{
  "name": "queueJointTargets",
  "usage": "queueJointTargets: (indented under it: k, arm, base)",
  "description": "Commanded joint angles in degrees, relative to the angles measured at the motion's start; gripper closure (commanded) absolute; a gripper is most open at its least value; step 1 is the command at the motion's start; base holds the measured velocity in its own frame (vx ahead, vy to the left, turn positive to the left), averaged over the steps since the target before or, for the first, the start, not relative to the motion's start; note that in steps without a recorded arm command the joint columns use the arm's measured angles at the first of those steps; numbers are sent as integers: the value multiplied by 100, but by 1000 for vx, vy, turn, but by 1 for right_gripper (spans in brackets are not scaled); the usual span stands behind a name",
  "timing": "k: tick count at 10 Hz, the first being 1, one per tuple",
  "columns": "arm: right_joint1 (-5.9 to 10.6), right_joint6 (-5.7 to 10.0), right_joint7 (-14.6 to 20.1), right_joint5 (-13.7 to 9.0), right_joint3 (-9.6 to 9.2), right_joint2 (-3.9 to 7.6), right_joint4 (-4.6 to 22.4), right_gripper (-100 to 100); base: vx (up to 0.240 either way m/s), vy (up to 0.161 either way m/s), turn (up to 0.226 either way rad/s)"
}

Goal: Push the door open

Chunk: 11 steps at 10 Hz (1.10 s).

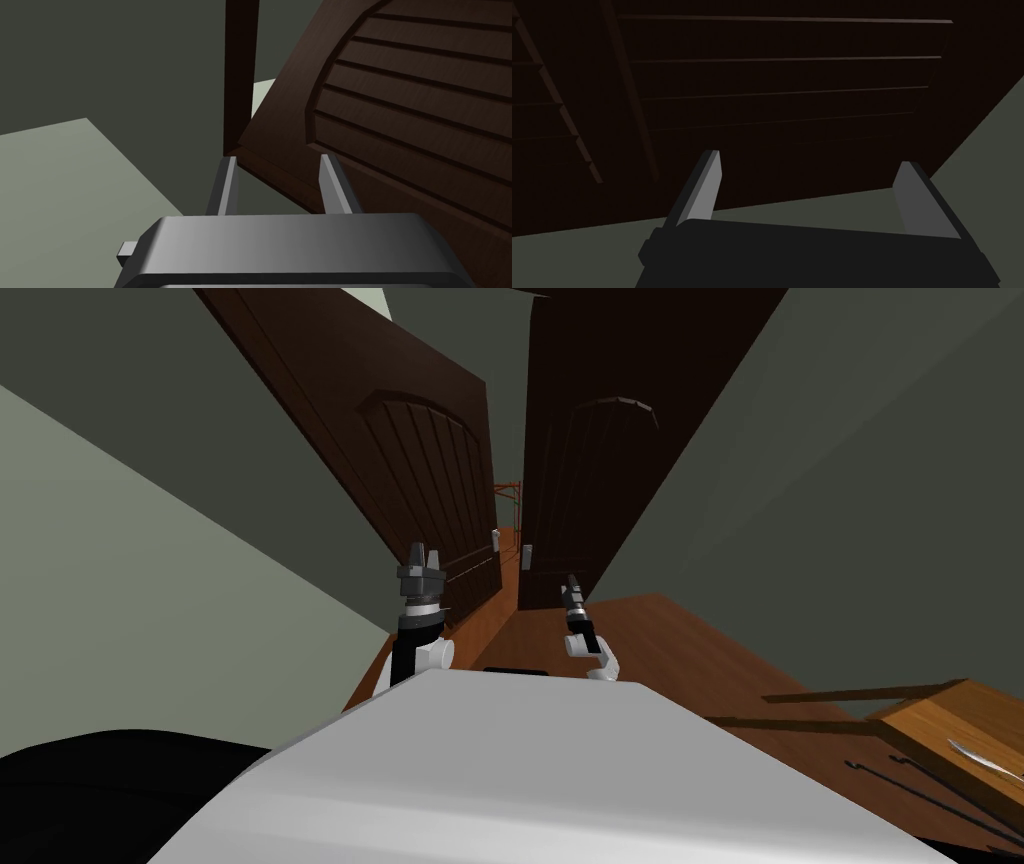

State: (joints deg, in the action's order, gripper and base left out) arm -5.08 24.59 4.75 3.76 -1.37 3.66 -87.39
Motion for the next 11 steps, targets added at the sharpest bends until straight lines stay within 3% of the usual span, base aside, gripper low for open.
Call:
queueJointTargets:
  k: [1, 3, 11]
  arm:
    - [131, -84, 3, -5, -17, -7, 222, -100]
    - [219, -124, 2, -8, -25, -16, 369, -100]
    - [851, -410, -1, -29, -82, -115, 1424, -100]
  base:
    - [102, -9, 71]
    - [87, -11, 48]
    - [90, -18, 57]
